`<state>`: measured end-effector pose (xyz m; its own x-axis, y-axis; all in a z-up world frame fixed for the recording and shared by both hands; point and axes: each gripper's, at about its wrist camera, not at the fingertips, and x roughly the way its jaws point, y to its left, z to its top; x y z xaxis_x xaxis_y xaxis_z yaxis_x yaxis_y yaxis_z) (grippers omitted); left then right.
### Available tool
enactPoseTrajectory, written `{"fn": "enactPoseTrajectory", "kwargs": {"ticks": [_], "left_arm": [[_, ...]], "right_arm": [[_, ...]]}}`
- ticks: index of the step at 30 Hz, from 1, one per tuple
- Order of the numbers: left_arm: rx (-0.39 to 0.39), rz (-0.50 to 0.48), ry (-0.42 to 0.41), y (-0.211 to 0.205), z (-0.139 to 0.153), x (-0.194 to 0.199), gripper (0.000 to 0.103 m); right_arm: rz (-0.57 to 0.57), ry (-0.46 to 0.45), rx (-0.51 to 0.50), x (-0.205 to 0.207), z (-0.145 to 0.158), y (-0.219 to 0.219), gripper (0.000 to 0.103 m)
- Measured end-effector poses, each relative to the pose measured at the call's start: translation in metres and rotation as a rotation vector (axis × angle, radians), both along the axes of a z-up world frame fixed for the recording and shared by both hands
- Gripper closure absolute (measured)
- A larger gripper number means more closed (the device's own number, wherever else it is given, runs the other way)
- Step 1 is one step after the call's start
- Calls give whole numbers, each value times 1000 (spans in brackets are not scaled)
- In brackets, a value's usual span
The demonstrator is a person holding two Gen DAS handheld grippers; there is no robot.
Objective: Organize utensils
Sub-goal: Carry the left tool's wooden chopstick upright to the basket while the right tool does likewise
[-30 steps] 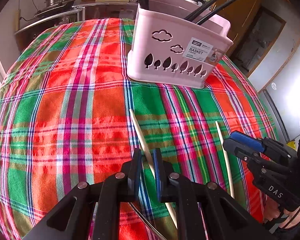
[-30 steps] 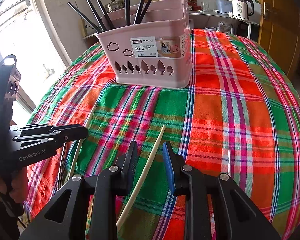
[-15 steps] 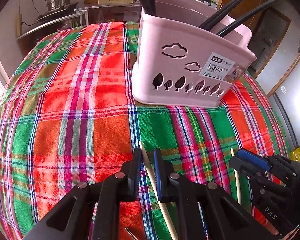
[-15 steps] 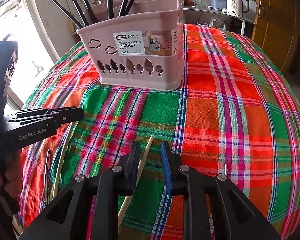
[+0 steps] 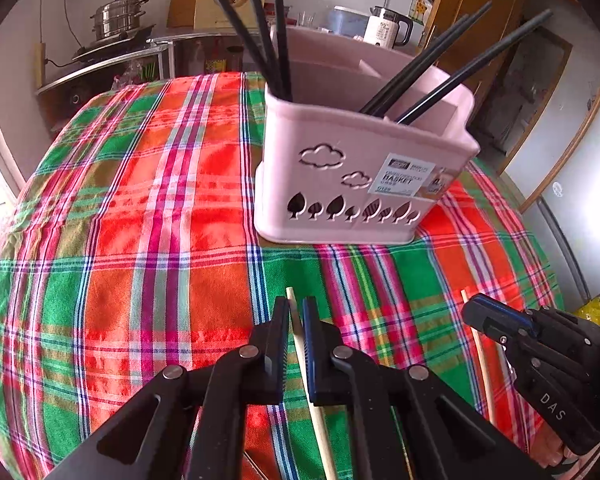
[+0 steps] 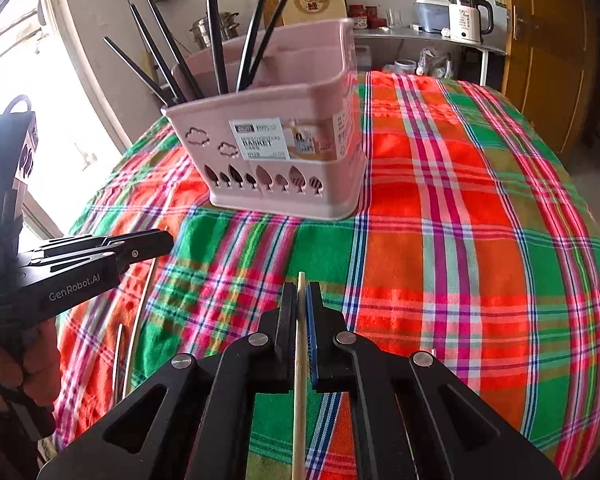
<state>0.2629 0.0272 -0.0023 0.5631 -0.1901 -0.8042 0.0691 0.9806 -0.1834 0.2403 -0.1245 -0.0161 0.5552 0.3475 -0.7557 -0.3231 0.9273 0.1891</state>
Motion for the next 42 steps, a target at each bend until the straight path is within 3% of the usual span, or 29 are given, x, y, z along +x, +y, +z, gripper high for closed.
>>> {"fn": "enactPoseTrajectory", "kwargs": {"ticks": [13,29,42], "left_arm": [[-51,-60,-261,-5,111,-35,99],[-63,-105,-297,-3,119,-76,99],[-60,-89,-331,11,151,-56,99]], "right_arm": [[-7,-270,80,-32,101,-16,99],[16,-315,82,-57,111,-25,99],[43,-411,132,-46,144,-17,99]]}}
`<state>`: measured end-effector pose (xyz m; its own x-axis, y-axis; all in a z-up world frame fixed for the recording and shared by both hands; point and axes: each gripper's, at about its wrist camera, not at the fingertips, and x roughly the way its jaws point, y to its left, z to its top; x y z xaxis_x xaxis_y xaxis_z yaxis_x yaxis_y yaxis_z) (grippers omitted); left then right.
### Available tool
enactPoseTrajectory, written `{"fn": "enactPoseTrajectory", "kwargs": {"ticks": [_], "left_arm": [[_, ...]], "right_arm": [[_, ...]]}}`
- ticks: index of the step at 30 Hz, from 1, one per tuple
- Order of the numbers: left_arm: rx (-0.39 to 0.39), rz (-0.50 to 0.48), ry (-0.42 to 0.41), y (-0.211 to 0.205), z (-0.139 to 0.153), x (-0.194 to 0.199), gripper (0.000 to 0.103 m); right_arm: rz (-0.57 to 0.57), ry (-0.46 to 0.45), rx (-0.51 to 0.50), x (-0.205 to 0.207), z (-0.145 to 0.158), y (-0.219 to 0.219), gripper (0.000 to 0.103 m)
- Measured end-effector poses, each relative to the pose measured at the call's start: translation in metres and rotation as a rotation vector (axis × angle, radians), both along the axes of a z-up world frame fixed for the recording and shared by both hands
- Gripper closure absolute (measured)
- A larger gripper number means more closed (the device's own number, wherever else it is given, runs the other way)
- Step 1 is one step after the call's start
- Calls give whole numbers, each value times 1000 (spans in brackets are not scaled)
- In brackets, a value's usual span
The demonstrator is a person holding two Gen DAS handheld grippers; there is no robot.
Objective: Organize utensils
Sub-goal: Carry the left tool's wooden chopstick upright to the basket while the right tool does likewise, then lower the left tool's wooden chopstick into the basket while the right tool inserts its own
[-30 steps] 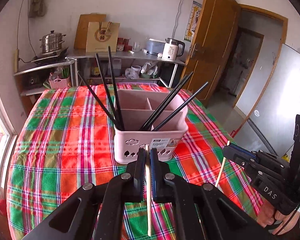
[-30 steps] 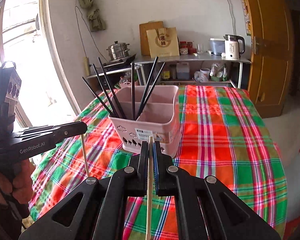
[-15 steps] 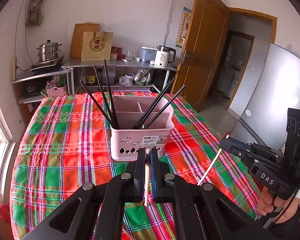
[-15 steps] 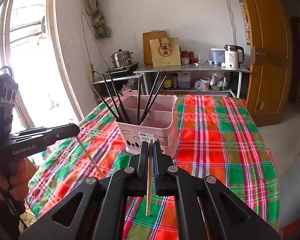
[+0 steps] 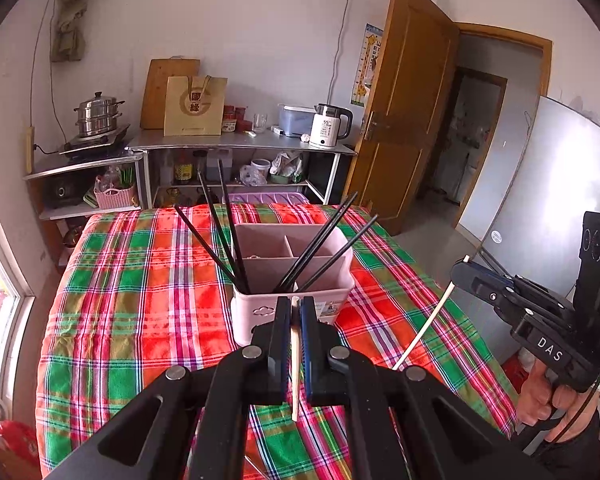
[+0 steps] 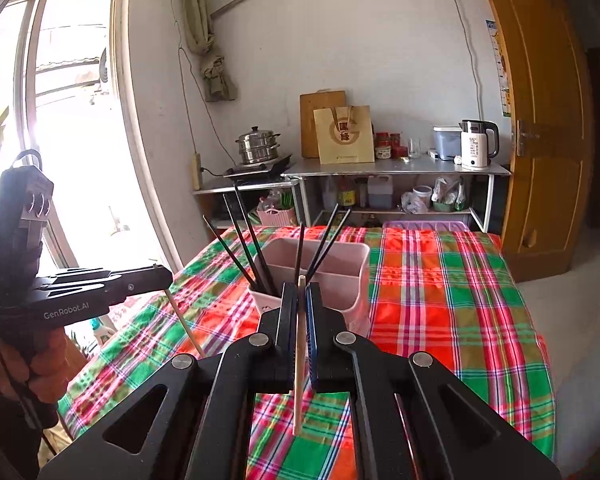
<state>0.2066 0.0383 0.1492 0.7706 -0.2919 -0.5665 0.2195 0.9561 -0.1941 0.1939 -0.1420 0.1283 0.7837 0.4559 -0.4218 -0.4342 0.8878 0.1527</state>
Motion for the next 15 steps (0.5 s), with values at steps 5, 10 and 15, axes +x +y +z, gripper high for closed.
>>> {"fn": "enactPoseTrajectory", "kwargs": {"ticks": [5,10,15], "left_arm": [[-24,23,-46,13,28,18,99],[-42,51,-91,23,56,37,99],[-25,70,-137,26,80,59,99]], "right_arm": [[16,-52,47,16,23,8,99],[15,-97,88,38,46,15,99],[10,-126,128,59,62,22,99]]}}
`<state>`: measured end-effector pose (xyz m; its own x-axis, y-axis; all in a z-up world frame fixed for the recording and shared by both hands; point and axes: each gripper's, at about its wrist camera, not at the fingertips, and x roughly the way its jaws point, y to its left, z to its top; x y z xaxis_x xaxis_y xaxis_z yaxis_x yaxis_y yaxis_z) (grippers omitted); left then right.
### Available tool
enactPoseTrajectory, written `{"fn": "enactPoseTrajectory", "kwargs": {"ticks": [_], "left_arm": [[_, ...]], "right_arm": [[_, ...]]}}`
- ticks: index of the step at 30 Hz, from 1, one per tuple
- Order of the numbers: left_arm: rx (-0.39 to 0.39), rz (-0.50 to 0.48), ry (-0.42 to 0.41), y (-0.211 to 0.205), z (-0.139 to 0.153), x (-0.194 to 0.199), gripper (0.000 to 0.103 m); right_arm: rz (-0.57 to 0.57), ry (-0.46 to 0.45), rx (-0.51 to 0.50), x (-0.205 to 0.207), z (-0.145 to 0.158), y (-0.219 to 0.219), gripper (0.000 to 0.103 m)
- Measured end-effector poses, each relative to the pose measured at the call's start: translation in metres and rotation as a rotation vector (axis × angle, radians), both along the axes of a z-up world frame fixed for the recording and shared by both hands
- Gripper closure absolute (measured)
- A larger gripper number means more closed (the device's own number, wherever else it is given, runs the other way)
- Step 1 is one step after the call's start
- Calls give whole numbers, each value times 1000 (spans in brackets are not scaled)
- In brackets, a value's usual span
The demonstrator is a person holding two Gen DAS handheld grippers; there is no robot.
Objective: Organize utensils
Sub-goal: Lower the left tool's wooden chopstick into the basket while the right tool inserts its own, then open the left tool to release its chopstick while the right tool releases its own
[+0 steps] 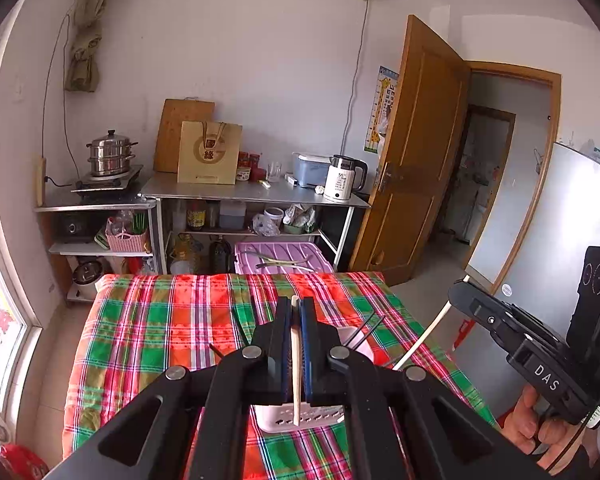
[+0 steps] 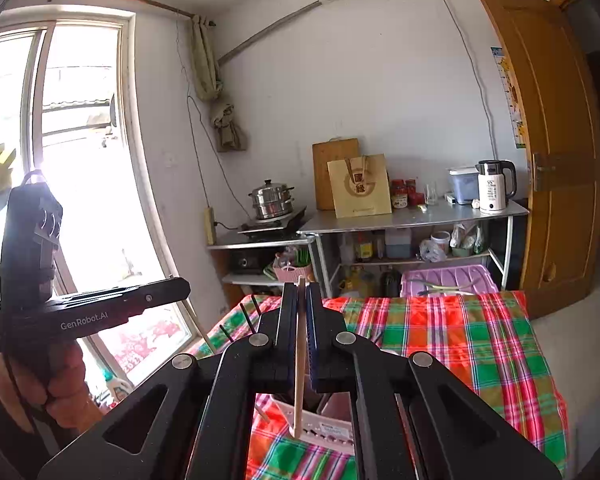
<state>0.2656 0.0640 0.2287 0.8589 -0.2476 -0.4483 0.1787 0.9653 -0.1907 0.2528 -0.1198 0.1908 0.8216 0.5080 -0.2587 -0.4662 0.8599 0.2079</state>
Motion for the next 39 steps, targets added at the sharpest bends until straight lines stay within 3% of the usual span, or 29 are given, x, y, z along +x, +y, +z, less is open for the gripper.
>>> {"fn": "enactPoseTrajectory", "kwargs": {"ticks": [7,17,26,31,36,39], "left_arm": [[-15,19,-24,6,1,31,99],[-52,-7,57,9,-56,59,99],[-14,-24,141,2,-88,68,99],[-19,-22,143,2,-87,66,98],[-29,-14,108,5,-78,54,82],[-32,-10,87,7,-72,45,81]], "right_arm": [[-18,-13,17,25,0,10,99],[-24,44,-23,50,-39,23,99],[19,134,-93,58,-63,32,98],[19,131,-103,52,-61,31,89],[13,113,-85,45,-52,23,89],[5,104,-74,42,-47,18,88]]}}
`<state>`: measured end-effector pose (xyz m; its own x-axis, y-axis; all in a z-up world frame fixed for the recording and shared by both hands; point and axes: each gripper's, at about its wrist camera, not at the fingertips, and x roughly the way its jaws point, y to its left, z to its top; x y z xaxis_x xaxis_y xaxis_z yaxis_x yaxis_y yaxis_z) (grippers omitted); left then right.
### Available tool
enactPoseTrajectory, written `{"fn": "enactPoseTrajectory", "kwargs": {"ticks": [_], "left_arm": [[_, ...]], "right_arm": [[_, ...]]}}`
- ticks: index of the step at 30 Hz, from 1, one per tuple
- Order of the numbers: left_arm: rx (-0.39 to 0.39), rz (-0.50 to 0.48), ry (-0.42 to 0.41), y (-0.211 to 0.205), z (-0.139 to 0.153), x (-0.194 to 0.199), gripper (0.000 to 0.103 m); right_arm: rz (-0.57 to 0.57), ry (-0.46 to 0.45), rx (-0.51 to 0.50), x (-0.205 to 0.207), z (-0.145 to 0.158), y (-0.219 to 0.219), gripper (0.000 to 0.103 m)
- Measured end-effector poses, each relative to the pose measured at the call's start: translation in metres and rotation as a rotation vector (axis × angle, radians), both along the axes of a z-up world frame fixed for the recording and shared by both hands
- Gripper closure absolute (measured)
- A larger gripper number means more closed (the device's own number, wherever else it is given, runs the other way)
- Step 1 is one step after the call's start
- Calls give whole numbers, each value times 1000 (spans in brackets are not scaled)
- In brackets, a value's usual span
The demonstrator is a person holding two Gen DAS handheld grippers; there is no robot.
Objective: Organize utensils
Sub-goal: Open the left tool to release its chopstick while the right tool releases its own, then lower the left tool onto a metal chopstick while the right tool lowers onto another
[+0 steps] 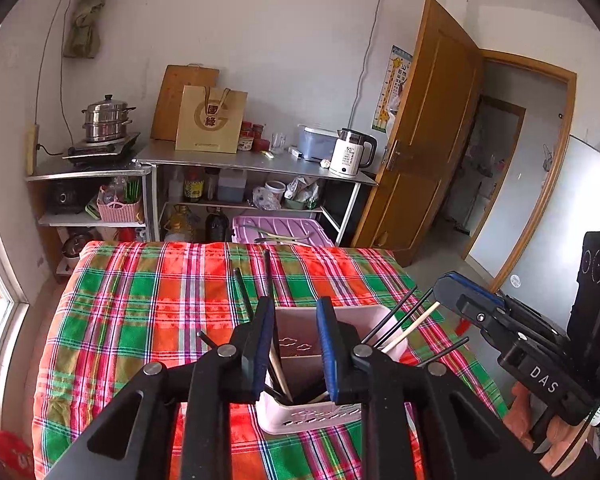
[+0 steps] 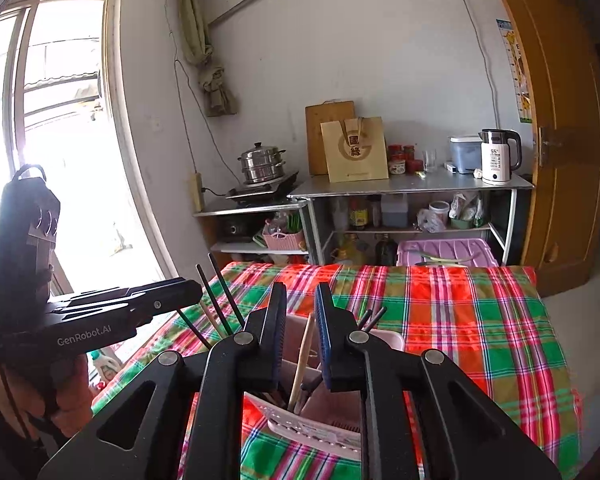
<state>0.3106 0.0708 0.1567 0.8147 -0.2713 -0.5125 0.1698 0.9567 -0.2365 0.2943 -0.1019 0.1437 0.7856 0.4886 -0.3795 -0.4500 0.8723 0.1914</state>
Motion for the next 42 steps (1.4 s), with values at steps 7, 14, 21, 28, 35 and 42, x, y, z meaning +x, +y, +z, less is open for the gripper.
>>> {"fn": "enactPoseTrajectory", "kwargs": {"ticks": [7,14,21,28,35,42], "left_arm": [[-13,21,-30,6,10,-19,81],[-12,12,-68,6,1,-69,81],[-13,10,-32,2,-38,-122,81],[-11,5,62,-8,-91,-165,81],[-34,32,162,-4,-132,-188,81],[-25,51,264,-7,-161,-185,81]], "right_arm": [[-15,-23,21,-13,8,-15,87],[-16,-41,52,-45,10,-41,79],[-8,-20,41,-89,-11,-65,79],[-33,50,-5,-125,-47,-89,79],[-59,119,-43,-144,-79,-105,79],[-95,178,-46,-146,-104,-120,79]]}}
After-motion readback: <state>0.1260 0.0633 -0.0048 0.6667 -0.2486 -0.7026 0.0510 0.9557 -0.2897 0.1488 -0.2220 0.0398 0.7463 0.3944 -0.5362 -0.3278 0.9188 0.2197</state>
